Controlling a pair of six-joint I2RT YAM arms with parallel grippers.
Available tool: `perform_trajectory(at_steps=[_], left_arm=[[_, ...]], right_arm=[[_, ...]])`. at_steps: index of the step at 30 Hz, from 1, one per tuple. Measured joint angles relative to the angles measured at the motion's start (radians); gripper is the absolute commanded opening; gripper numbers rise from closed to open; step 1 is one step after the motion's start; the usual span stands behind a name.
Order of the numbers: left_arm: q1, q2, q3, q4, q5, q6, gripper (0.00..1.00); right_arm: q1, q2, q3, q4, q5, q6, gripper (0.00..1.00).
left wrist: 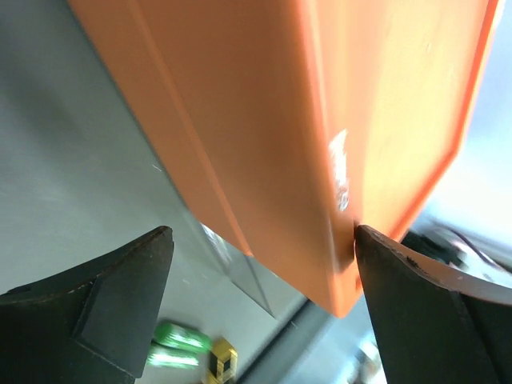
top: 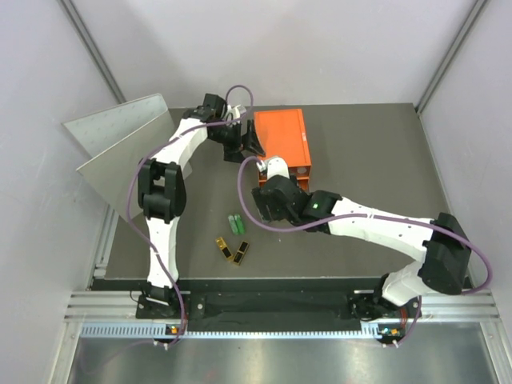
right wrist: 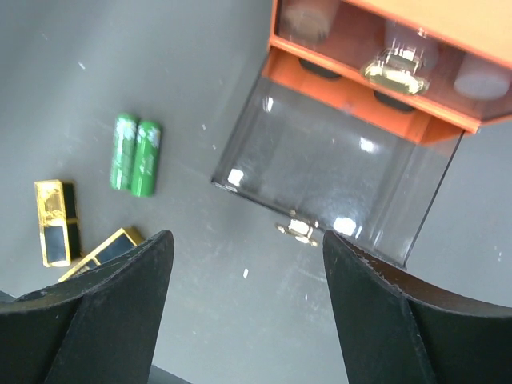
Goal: Organize the makeup
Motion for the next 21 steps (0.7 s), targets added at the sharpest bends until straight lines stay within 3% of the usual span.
perform_trajectory(at_steps=[5, 10, 18, 21], left_arm=[[0.003, -0.051, 0.0, 0.064, -0.121, 0.015, 0.99], [0.015, -0.132, -0.001, 0.074, -0.183, 0.024, 0.99], [0.019, -0.323, -0.057, 0.057, -0.227, 0.044, 0.99], [0.015, -0.381, -0.097, 0.029, -0.241, 0.054, 0.99]], right_arm=[[0.0, 0.003, 0.037, -0.002, 0.01, -0.003, 0.75], [0.0, 0.003, 0.042, -0.015, 0.031, 0.0, 0.88], [-0.005, -0.019, 0.044, -0.056, 0.103, 0.006, 1.0], [-0.025, -0.034, 0.058, -0.066, 0.117, 0.004, 1.0]])
